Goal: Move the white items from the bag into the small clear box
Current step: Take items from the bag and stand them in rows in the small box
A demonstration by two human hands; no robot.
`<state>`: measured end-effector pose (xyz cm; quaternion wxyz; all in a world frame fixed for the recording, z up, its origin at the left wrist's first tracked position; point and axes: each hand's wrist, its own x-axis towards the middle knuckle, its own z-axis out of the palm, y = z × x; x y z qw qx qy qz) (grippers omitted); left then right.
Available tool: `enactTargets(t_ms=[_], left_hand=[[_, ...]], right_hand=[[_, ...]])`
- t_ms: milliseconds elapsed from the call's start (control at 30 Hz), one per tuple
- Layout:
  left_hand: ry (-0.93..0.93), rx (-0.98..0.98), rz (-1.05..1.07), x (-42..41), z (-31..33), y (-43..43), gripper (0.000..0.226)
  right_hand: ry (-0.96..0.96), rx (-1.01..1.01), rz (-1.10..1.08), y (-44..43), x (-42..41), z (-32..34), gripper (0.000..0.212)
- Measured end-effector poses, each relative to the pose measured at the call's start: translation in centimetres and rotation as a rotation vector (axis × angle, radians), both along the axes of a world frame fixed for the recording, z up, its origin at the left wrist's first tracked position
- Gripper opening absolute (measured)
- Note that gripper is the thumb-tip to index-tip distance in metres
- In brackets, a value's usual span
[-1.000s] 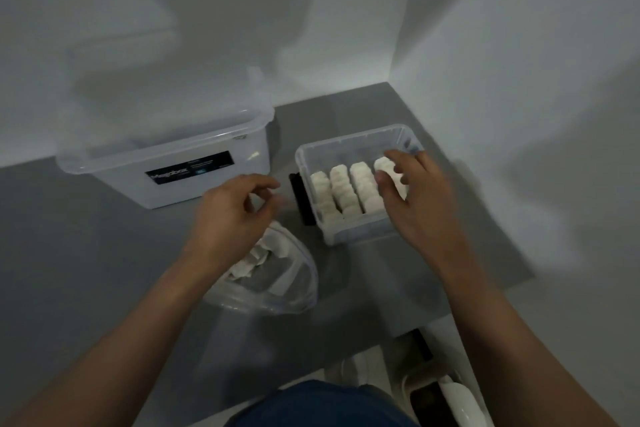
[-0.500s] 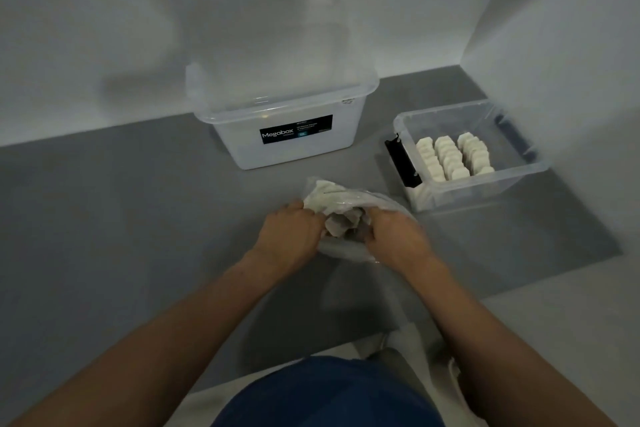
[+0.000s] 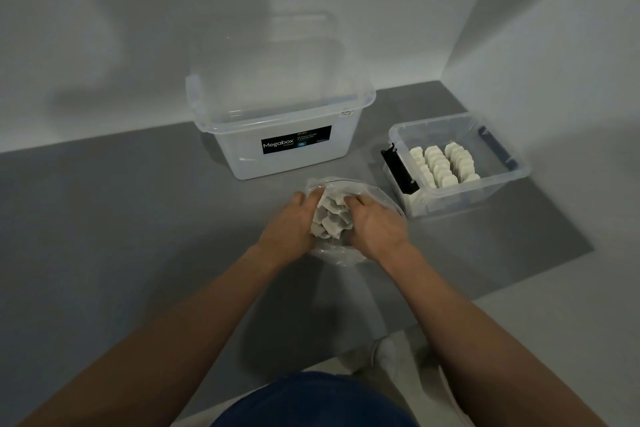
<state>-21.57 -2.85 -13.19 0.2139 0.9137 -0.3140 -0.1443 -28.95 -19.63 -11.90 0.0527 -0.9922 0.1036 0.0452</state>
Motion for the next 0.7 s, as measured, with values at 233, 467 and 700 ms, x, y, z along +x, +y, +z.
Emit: enactTargets(t_ms=[233, 467, 700], left_hand=[[0.017, -0.094, -0.037, 0.1, 0.2, 0.3, 0.091], [0.037, -0.108, -0.044, -0.1, 0.8, 0.3, 0.096], [0.067, -0.175, 0.002, -0.1, 1.8, 0.8, 0.089]], right_hand=[[-0.03, 0.094, -0.023, 0.8, 2.0, 0.9, 0.041], [0.003, -0.067, 0.032, 1.2, 2.9, 0.8, 0.028], [-0.071, -0.11, 0.113, 0.6, 1.6, 0.3, 0.032]])
